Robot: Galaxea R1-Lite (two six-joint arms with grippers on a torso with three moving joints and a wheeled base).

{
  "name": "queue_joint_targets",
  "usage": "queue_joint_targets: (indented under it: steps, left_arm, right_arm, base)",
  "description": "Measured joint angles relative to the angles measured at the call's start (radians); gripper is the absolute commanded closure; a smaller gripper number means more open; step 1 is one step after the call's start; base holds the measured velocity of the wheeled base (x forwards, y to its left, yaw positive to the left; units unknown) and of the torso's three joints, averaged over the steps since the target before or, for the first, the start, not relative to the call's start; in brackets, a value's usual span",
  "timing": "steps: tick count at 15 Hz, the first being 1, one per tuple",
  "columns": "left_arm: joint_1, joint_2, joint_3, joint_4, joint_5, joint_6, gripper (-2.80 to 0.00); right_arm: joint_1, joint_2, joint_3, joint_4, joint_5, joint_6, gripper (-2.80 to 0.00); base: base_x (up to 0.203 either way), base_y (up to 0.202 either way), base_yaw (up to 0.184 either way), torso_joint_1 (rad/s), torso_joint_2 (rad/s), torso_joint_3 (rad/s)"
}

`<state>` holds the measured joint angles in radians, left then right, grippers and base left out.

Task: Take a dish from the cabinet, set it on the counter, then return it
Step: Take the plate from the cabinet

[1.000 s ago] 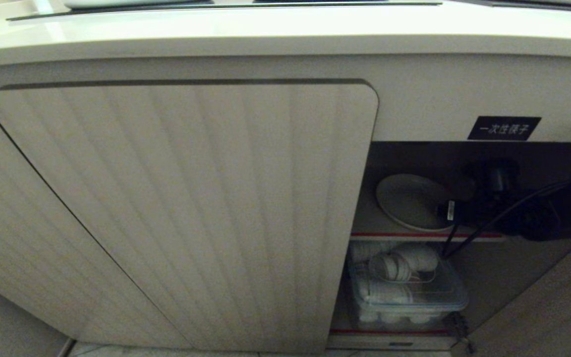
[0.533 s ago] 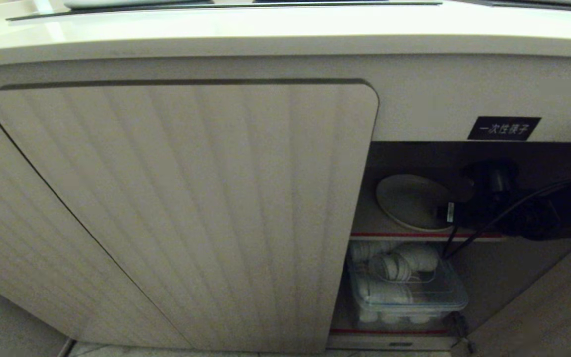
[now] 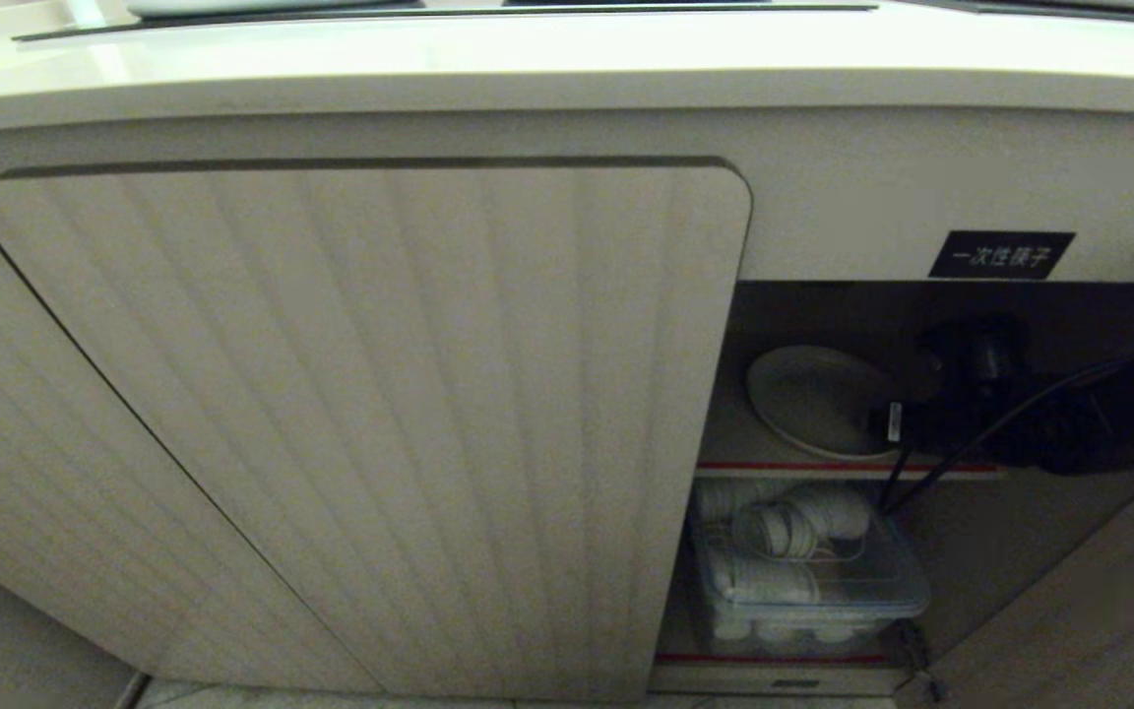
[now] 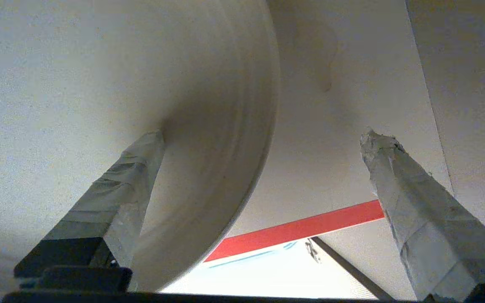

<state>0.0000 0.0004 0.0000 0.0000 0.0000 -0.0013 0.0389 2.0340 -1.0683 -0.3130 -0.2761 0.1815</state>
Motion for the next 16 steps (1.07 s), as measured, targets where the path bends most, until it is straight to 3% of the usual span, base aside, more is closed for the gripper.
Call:
queue_joint_targets:
  steps: [16]
  left_arm:
    - [0.0,0.0,0.0,0.0,0.0,0.0,0.0]
  right_arm:
    - [0.0,0.0,-0.017,0.037,0.0,0.002,-2.8]
  base:
    - [0.0,0.0,0.0,0.0,0.0,0.0]
